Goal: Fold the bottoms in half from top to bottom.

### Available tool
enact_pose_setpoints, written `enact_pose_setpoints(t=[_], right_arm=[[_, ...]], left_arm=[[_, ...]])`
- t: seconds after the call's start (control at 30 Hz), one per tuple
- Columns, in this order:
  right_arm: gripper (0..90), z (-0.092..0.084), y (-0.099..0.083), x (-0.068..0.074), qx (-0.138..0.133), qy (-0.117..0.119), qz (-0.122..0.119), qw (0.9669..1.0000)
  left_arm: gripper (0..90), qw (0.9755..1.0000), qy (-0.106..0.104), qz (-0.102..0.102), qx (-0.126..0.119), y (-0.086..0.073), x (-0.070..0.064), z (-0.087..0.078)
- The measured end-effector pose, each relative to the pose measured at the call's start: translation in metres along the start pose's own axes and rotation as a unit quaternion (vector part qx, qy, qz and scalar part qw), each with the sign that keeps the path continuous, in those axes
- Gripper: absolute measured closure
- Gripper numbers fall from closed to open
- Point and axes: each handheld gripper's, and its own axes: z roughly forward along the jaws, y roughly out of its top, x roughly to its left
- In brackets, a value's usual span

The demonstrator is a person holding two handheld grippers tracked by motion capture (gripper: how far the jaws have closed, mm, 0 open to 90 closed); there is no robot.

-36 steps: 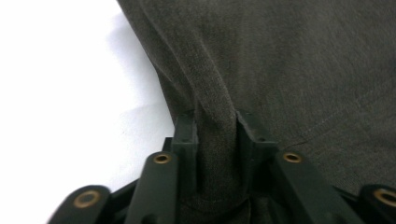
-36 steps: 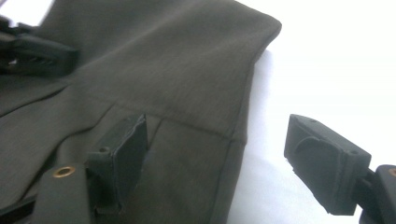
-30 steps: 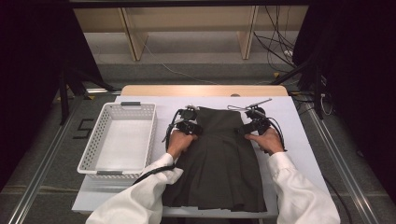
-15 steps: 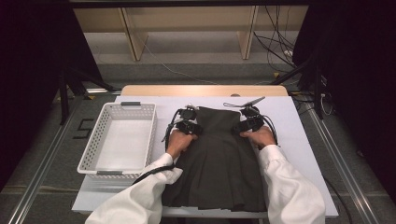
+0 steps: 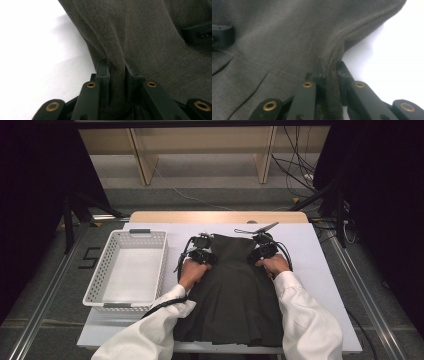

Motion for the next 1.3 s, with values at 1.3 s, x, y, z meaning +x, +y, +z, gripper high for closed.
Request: enact_pose_setpoints(t=[1.3], right_arm=[[82.7, -0.099, -0.053, 0.04, -0.261, -0.012, -0.172, 0.9499]], left_arm=[[77.5, 0.9734, -0.063, 0.129, -0.179, -0.012, -0.016, -0.091]])
